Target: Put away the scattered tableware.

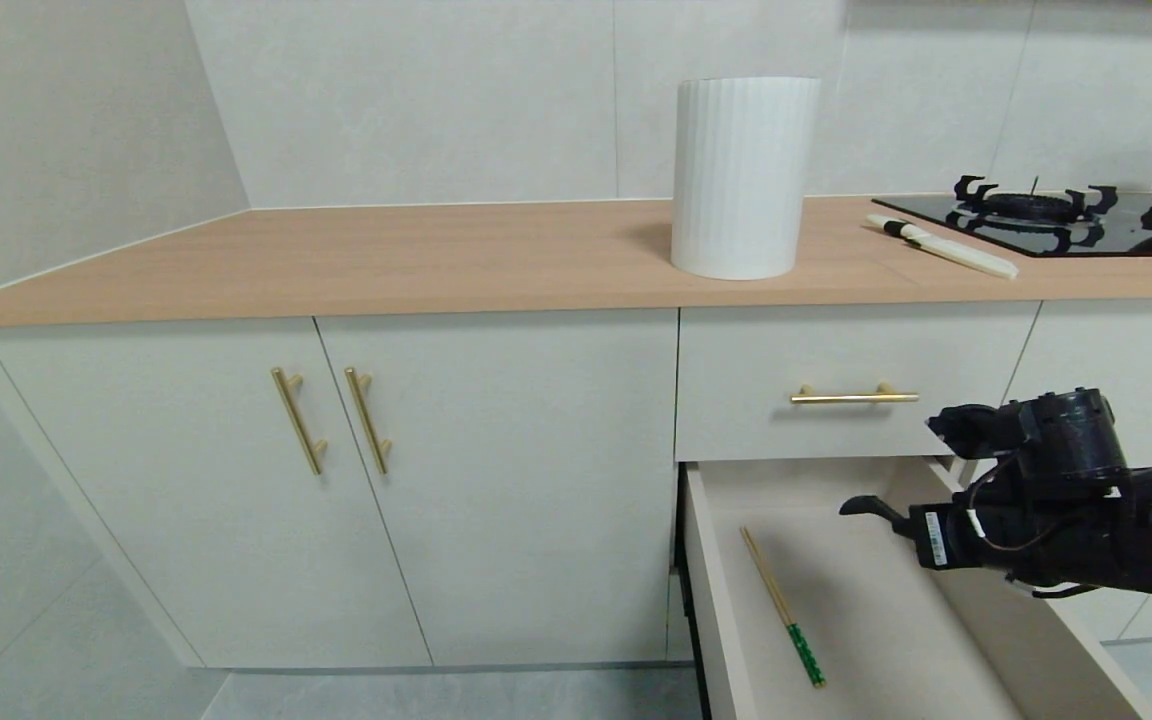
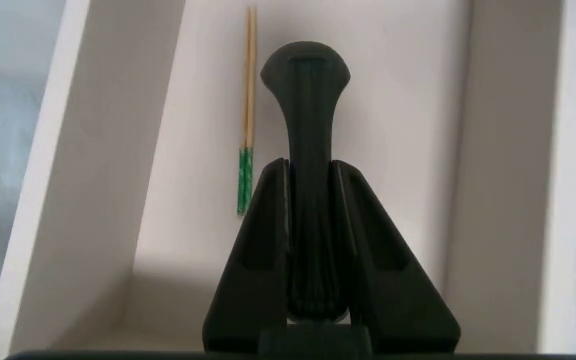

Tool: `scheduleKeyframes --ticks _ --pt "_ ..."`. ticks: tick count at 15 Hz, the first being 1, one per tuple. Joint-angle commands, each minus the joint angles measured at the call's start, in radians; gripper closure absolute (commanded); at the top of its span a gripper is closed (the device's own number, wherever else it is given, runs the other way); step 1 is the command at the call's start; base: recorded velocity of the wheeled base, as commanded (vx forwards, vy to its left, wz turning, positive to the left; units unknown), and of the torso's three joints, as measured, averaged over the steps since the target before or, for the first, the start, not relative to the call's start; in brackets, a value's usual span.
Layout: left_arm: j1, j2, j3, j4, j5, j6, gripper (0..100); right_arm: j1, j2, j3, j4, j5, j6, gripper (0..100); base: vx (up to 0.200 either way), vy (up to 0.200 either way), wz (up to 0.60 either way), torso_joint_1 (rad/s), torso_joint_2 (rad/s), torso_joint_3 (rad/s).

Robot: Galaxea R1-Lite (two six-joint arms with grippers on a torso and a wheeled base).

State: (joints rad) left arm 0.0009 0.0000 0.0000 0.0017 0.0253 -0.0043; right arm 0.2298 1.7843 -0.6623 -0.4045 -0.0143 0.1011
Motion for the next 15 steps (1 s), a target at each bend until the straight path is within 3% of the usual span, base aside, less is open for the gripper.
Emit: scheduleKeyframes --ticks 1,7,15 --pt "-0.001 0.000 0.000 0.000 0.001 0.000 0 0.008 0.158 -0.002 -0.066 -0.003 0.039 100 0.000 0.000 0.00 0.000 0.00 0.000" --pt "-0.001 0.000 0.000 0.000 0.001 0.000 0 0.000 0.468 0.038 -0.381 -0.055 0.048 100 0.000 0.000 0.00 0.000 0.00 0.000" --pt "0.001 0.000 0.000 0.000 0.001 0.000 0 -0.013 0.555 0.036 -0.413 -0.055 0.040 100 0.000 0.000 0.00 0.000 0.00 0.000"
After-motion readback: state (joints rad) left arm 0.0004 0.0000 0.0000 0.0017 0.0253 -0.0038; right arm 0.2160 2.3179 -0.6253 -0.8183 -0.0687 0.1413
